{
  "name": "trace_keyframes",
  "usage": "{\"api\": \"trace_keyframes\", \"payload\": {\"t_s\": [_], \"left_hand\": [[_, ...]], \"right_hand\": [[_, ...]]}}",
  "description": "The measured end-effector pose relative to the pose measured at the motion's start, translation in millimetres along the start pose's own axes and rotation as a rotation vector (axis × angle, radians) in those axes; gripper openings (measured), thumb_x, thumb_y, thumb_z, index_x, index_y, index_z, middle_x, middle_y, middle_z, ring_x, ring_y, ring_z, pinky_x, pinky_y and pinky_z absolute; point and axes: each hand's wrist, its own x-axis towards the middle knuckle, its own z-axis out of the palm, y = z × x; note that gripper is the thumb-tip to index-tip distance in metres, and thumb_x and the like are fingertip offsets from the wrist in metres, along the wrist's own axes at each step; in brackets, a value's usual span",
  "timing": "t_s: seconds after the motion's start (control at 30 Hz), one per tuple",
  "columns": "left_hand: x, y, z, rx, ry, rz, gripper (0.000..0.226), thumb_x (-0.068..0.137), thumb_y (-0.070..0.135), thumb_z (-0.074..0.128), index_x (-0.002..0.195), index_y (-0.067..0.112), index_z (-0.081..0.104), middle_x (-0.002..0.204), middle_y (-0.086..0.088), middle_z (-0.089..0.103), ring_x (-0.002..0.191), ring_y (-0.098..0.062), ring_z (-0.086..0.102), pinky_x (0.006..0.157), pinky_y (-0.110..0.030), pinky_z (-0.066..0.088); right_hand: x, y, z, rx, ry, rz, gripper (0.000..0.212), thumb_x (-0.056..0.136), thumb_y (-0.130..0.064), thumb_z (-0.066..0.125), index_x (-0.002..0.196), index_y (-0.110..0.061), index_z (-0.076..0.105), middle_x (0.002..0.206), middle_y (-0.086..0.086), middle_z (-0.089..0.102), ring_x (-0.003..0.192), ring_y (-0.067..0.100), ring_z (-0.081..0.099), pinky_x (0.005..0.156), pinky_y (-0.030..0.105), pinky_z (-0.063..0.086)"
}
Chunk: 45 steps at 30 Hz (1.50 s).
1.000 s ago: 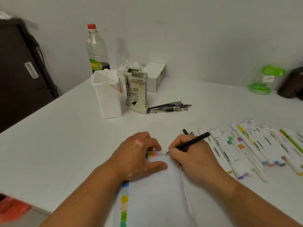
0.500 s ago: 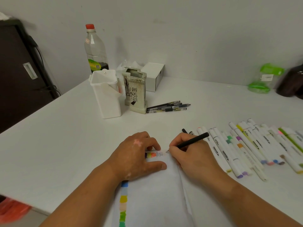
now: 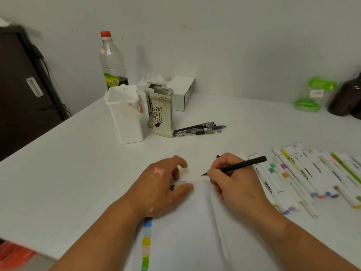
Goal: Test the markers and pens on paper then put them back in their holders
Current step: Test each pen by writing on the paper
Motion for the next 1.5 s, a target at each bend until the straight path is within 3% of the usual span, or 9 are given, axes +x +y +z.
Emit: {"api": "trace_keyframes", "payload": {"t_s": [0.1,0.2,0.5,0.7,0.8,0.9,1.0,1.23,1.5], "left_hand": [[0.2,2.5,-4.9,-0.280,0.104,-0.067,0.027,0.092,0.006,0.053,0.103,0.029,0.043,0.085,0.006,0.063,0.072,-0.008,0.057,0.063,-0.019,0.046],[0.1,4.8,-7.0,-0.409,0.208,-0.131,0.029,0.090,-0.005,0.046,0.097,0.023,0.043,0.089,0.010,0.065,0.075,-0.009,0.057,0.062,-0.021,0.048],[0.0,8.8,-8.6,-0.321,0.250,-0.049,0.034,0.093,-0.004,0.051,0.085,0.028,0.058,0.094,0.006,0.052,0.081,-0.008,0.051,0.071,-0.011,0.041],[-0.6,11.9,-10.9,-0.367,0.155,-0.035,0.045,0.083,0.013,0.039,0.105,0.038,0.068,0.086,0.005,0.045,0.080,-0.009,0.051,0.071,-0.010,0.042],[-0.4,9.4,-6.5,-0.272,0.126,-0.003,0.044,0.096,0.008,0.045,0.123,0.039,0.060,0.087,0.013,0.044,0.081,-0.011,0.051,0.073,-0.012,0.042],[-1.0,10.0,-3.4,-0.236,0.159,0.032,0.045,0.095,0.002,0.055,0.121,0.039,0.059,0.085,0.015,0.045,0.075,-0.011,0.050,0.069,-0.012,0.042],[-1.4,9.5,-3.3,-0.331,0.190,0.006,0.040,0.092,0.001,0.060,0.106,0.038,0.059,0.084,0.014,0.051,0.070,-0.007,0.052,0.065,-0.013,0.046],[-1.9,9.0,-6.1,-0.561,0.116,-0.063,0.024,0.092,0.013,0.069,0.108,0.029,0.060,0.089,0.004,0.061,0.082,-0.026,0.068,0.079,-0.048,0.059],[-0.9,14.3,-9.6,-0.841,0.087,-0.030,0.015,0.077,0.018,0.075,0.090,0.024,0.069,0.088,-0.010,0.075,0.087,-0.027,0.076,0.075,-0.036,0.062]], "right_hand": [[2.2,-5.5,-7.0,0.209,-0.041,0.023,0.020,0.087,0.000,0.069,0.072,-0.014,0.066,0.059,0.006,0.065,0.047,0.015,0.057,0.044,0.021,0.045],[2.4,-8.4,-10.9,0.363,-0.076,0.032,0.016,0.083,-0.002,0.071,0.072,-0.013,0.069,0.064,0.012,0.067,0.053,0.020,0.061,0.047,0.025,0.049],[1.8,-12.1,-12.2,0.481,-0.077,0.014,0.008,0.074,-0.012,0.063,0.068,-0.016,0.067,0.065,0.015,0.067,0.052,0.022,0.060,0.046,0.029,0.049],[-0.5,-13.1,-11.8,0.525,-0.109,-0.015,0.007,0.075,-0.011,0.063,0.075,-0.013,0.069,0.068,0.017,0.067,0.054,0.023,0.060,0.048,0.029,0.049],[-2.1,-14.6,-11.5,0.537,-0.131,-0.029,0.010,0.075,-0.011,0.060,0.074,-0.014,0.070,0.066,0.016,0.067,0.055,0.023,0.060,0.049,0.028,0.049],[-1.3,-14.1,-13.1,0.541,-0.111,-0.020,0.006,0.075,-0.010,0.060,0.073,-0.012,0.066,0.065,0.017,0.066,0.053,0.023,0.059,0.047,0.028,0.049],[0.8,-13.1,-14.9,0.538,-0.093,-0.002,0.005,0.074,-0.010,0.062,0.071,-0.012,0.065,0.066,0.018,0.067,0.052,0.024,0.058,0.046,0.029,0.048],[0.6,-11.2,-13.3,0.526,-0.139,0.014,0.006,0.075,-0.012,0.066,0.070,-0.015,0.067,0.068,0.018,0.069,0.053,0.022,0.059,0.047,0.028,0.048],[-4.3,-10.3,-6.0,0.478,-0.245,-0.004,0.004,0.077,-0.016,0.074,0.079,-0.020,0.074,0.075,0.016,0.073,0.059,0.021,0.065,0.052,0.028,0.052]]}}
